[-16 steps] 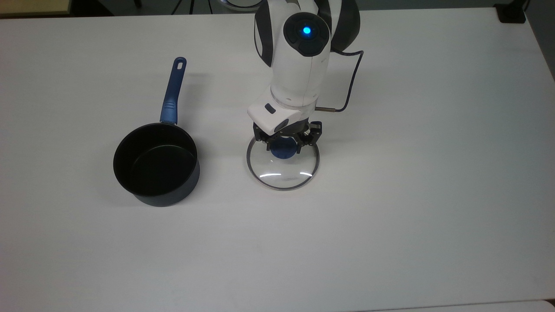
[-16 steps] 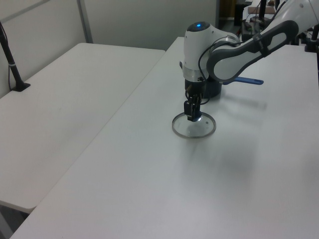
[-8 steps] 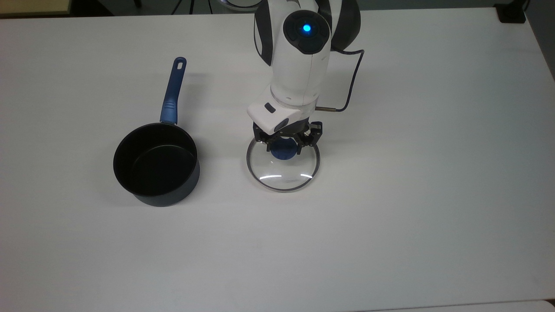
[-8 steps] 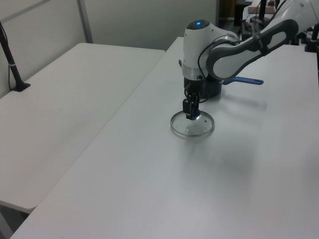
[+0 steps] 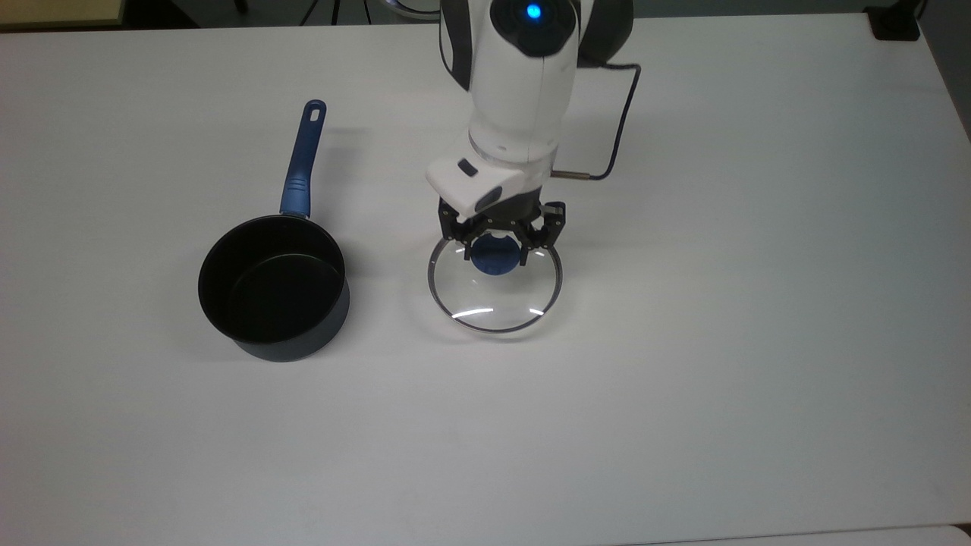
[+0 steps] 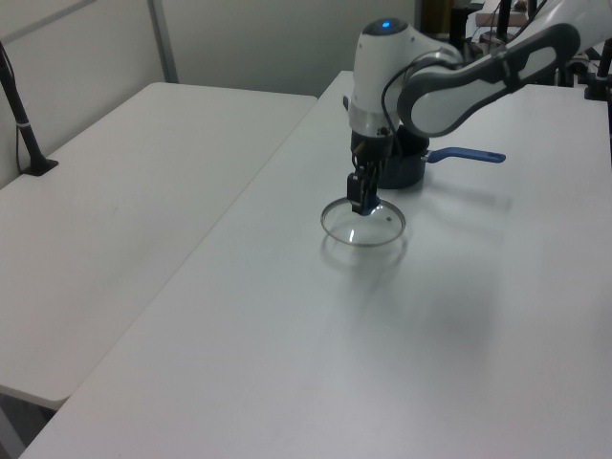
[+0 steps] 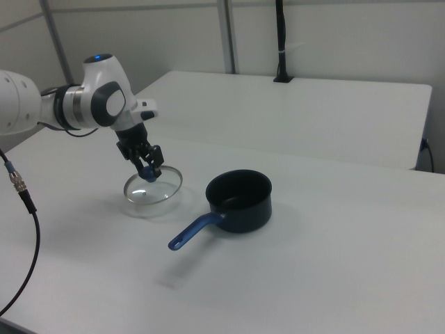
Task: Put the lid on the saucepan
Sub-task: 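Lift the glass lid and carry it over the black saucepan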
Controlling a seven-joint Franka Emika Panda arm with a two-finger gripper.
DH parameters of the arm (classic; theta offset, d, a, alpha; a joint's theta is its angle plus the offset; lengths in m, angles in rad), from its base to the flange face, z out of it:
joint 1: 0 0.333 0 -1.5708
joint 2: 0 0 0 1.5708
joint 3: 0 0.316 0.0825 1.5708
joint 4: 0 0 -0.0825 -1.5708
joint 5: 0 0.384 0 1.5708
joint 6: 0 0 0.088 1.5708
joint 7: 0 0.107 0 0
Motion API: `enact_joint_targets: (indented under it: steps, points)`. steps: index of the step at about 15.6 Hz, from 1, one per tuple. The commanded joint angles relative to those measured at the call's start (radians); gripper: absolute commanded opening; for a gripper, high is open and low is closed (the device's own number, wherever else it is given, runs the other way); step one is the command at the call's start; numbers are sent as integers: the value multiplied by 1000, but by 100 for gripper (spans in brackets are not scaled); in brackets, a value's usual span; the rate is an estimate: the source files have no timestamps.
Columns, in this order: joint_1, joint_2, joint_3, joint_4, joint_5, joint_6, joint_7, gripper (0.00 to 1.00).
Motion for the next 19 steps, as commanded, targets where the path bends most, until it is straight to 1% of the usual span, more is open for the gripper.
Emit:
enact_joint_targets:
  steps: [1,4,6,9,15,17,19]
  points:
    - [-1,-54,-29,3,11,-38,-3,59]
    - [-16,-69,-53,25,13,-58,-6,59]
    - [-21,-84,-79,37,19,-67,-20,59]
    - [-21,-87,-125,77,54,-105,-56,59]
    - [-47,-77,-199,82,62,-127,-123,59]
    - [-56,-68,-228,86,85,-122,-139,59]
    - [-65,-51,-254,118,111,-125,-165,59]
